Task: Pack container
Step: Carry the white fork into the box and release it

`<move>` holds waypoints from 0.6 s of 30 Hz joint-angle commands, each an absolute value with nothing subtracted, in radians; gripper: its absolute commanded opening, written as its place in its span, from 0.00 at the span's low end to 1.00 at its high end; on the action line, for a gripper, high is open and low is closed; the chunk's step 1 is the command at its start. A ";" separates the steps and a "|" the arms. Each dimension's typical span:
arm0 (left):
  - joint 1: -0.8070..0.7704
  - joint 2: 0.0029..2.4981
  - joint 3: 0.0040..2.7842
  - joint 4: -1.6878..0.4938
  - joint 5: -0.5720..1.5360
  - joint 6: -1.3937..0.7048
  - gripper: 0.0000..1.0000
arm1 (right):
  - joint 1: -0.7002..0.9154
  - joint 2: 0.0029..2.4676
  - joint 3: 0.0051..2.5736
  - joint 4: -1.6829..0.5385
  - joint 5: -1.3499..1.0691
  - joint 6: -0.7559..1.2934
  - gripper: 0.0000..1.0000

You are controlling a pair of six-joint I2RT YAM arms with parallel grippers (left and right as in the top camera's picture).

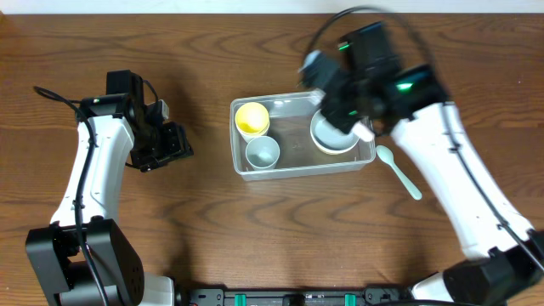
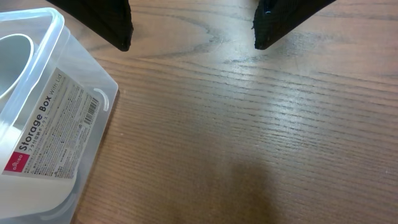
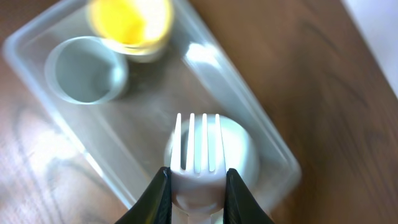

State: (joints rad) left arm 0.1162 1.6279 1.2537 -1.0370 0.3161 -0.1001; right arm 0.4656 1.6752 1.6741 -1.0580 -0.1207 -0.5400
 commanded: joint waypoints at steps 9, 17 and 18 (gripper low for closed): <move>0.118 1.627 1.263 -1.039 0.327 -0.086 0.64 | 0.587 1.848 1.665 -1.161 -0.135 -0.698 0.04; 0.118 1.627 1.263 -1.039 0.327 -0.086 0.63 | 0.587 1.865 1.652 -1.183 -0.136 -0.694 0.26; 0.118 1.627 1.263 -1.039 0.327 -0.086 0.63 | 0.587 1.865 1.652 -1.183 -0.136 -0.693 0.31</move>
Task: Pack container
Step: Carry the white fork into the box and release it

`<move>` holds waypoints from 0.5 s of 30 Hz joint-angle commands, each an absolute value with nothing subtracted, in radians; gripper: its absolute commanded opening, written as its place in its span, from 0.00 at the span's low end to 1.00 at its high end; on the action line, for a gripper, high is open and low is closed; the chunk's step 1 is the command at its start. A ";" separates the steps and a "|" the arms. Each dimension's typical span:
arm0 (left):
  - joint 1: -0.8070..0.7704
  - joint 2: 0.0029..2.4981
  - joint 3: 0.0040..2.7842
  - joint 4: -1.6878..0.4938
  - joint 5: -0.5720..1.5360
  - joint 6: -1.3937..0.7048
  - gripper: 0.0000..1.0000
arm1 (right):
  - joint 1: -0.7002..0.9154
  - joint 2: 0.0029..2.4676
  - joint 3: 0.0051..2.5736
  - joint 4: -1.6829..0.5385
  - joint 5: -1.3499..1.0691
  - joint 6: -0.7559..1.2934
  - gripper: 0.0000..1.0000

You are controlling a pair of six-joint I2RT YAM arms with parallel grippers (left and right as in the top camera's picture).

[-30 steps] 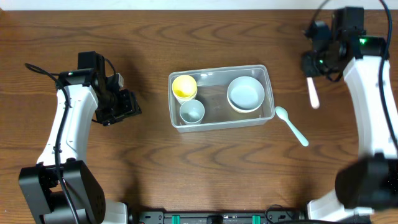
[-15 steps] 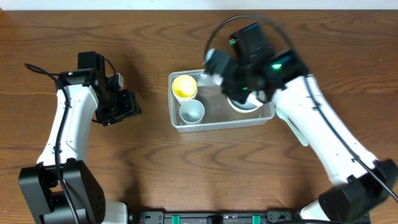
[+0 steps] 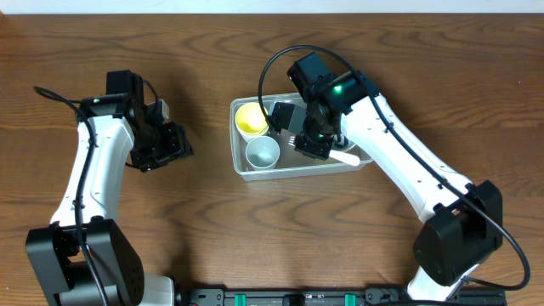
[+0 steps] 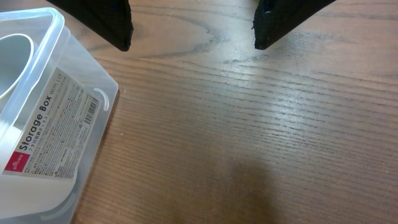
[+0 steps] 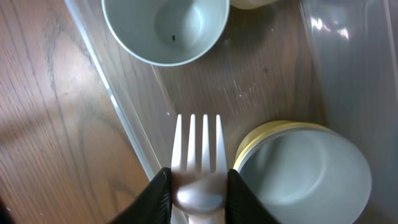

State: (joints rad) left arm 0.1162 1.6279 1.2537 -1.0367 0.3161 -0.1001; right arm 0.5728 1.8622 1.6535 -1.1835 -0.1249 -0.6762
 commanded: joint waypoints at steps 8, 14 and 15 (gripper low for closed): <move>0.118 1.627 1.263 -1.039 0.327 -0.086 0.63 | 0.587 1.864 1.652 -1.193 -0.136 -0.685 0.49; 0.118 1.627 1.263 -1.042 0.327 -0.086 0.63 | 0.586 1.857 1.653 -1.193 -0.128 -0.618 0.50; 0.118 1.627 1.263 -1.042 0.327 -0.086 0.63 | 0.583 1.855 1.653 -1.192 -0.119 -0.595 0.50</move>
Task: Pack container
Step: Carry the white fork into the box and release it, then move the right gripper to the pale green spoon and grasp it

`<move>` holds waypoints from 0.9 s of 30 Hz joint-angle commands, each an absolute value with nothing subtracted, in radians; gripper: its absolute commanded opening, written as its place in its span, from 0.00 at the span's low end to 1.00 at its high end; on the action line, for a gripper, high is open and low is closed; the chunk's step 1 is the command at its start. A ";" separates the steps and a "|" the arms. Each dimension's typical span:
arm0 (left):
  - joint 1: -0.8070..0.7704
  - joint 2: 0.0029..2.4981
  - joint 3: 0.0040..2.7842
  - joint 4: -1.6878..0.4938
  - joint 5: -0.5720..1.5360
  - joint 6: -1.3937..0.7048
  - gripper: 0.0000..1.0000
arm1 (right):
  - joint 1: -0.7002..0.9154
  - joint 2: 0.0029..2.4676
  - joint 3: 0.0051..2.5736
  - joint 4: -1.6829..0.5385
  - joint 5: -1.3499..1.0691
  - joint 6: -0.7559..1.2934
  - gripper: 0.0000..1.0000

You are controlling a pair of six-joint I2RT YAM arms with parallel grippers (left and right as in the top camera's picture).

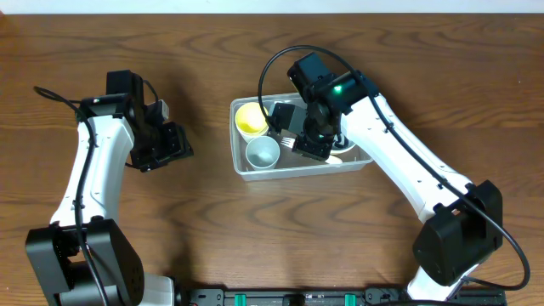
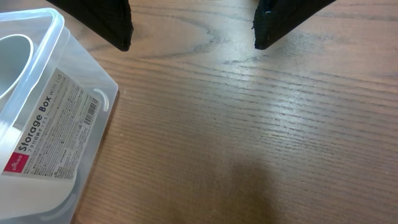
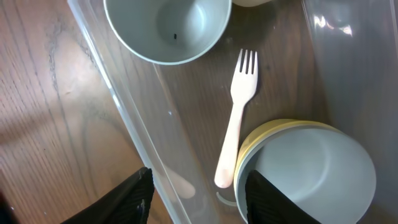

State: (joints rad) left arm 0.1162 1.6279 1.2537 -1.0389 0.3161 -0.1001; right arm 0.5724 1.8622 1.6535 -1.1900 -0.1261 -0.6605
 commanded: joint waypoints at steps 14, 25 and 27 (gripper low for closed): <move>0.118 1.627 1.263 -1.044 0.328 -0.086 0.63 | 0.276 1.470 1.655 -1.038 0.079 -0.063 0.57; 0.118 1.627 1.263 -1.042 0.328 -0.086 0.63 | -0.150 1.470 1.561 -1.194 -0.203 -0.413 0.62; 0.118 1.627 1.263 -1.042 0.328 -0.086 0.63 | -0.152 1.494 1.506 -1.190 -0.203 -0.479 0.63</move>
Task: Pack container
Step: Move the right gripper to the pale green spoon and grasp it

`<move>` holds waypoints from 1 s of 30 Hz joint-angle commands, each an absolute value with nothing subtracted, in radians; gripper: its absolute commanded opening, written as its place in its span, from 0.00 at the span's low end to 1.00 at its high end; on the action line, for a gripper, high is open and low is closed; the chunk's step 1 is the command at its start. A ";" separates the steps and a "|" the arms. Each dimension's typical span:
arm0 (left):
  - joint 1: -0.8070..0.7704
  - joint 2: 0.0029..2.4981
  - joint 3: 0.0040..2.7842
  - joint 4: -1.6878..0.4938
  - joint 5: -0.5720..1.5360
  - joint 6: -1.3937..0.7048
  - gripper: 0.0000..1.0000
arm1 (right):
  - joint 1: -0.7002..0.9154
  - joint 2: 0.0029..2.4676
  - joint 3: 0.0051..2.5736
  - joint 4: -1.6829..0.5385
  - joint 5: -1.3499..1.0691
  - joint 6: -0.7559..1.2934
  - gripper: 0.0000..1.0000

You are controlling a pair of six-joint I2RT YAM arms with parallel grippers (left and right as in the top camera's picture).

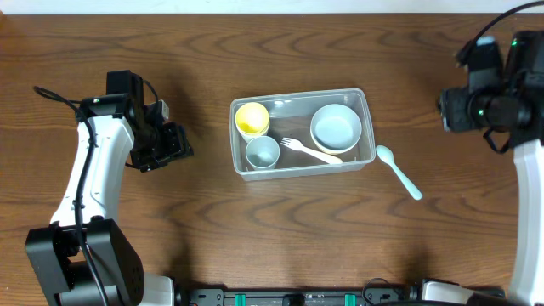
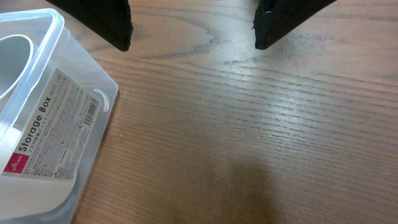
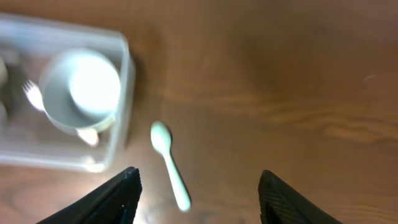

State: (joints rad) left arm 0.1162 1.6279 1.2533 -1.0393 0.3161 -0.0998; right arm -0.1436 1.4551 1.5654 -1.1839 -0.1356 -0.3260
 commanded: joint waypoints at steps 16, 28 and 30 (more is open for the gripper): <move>0.118 1.627 1.263 -1.042 0.327 -0.086 0.63 | -0.040 1.845 1.312 -1.038 -0.170 -0.555 0.66; 0.118 1.627 1.263 -1.042 0.327 -0.086 0.63 | 0.006 1.950 1.312 -1.008 -0.104 -0.537 0.66; 0.118 1.627 1.263 -1.042 0.327 -0.086 0.63 | 0.006 1.950 1.312 -1.001 -0.101 -0.534 0.68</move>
